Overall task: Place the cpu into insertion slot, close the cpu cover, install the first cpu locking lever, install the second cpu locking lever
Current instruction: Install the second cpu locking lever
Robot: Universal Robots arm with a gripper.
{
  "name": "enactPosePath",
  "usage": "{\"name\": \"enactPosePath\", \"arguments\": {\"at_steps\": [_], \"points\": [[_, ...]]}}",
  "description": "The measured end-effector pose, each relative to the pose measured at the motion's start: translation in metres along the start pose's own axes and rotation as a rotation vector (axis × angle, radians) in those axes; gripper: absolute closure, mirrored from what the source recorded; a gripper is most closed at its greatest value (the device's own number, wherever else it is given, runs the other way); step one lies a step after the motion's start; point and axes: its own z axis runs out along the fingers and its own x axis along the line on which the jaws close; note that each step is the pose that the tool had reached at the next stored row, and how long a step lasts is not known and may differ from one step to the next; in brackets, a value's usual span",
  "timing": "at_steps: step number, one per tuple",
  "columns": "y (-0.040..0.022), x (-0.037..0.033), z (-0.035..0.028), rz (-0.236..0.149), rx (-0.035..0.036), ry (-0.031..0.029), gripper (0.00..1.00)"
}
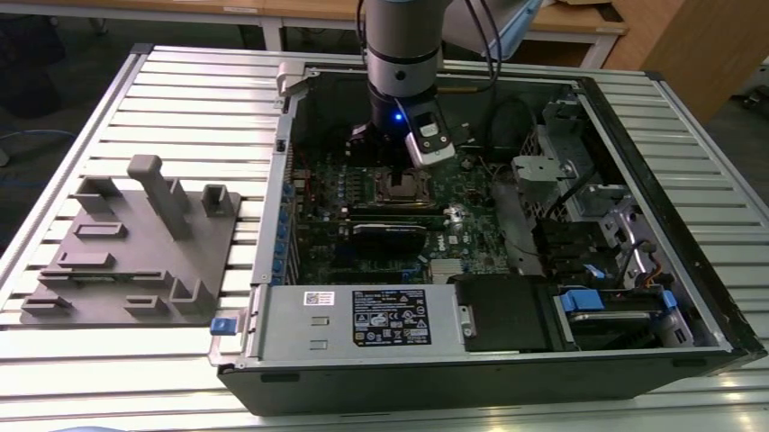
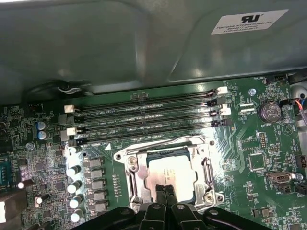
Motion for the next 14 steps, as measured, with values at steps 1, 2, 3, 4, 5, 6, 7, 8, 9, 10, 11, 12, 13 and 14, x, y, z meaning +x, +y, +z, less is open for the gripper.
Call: {"name": "enactPosePath", "arguments": {"at_steps": [1, 2, 3, 4, 5, 6, 7, 8, 9, 10, 11, 12, 13, 14], "points": [[0.0000, 0.0000, 0.0000, 0.000, 0.0000, 0.0000, 0.90], [0.0001, -0.0001, 0.0000, 0.000, 0.0000, 0.0000, 0.90], [0.0002, -0.0005, 0.0001, 0.000, -0.0002, 0.0000, 0.90], [0.0003, -0.0011, 0.0003, 0.000, -0.0002, -0.0001, 0.90], [0.0003, -0.0016, 0.0004, 0.000, -0.0001, -0.0001, 0.90], [0.0003, -0.0017, 0.0004, 0.000, 0.0000, 0.0000, 0.90], [0.0003, -0.0017, 0.0004, 0.000, 0.0001, 0.0000, 0.90], [0.0004, -0.0018, 0.0005, 0.000, 0.0000, 0.0000, 0.90], [0.0004, -0.0018, 0.0005, 0.000, 0.0000, 0.0000, 0.90], [0.0005, -0.0019, 0.0005, 0.000, 0.0000, 0.0000, 0.90], [0.0007, -0.0021, 0.0007, 0.000, -0.0001, -0.0001, 0.90], [0.0008, -0.0021, 0.0008, 0.000, 0.0000, -0.0001, 0.90], [0.0010, -0.0021, 0.0009, 0.000, 0.0001, 0.0000, 0.90], [0.0011, -0.0021, 0.0009, 0.000, 0.0002, 0.0000, 0.90]]}}
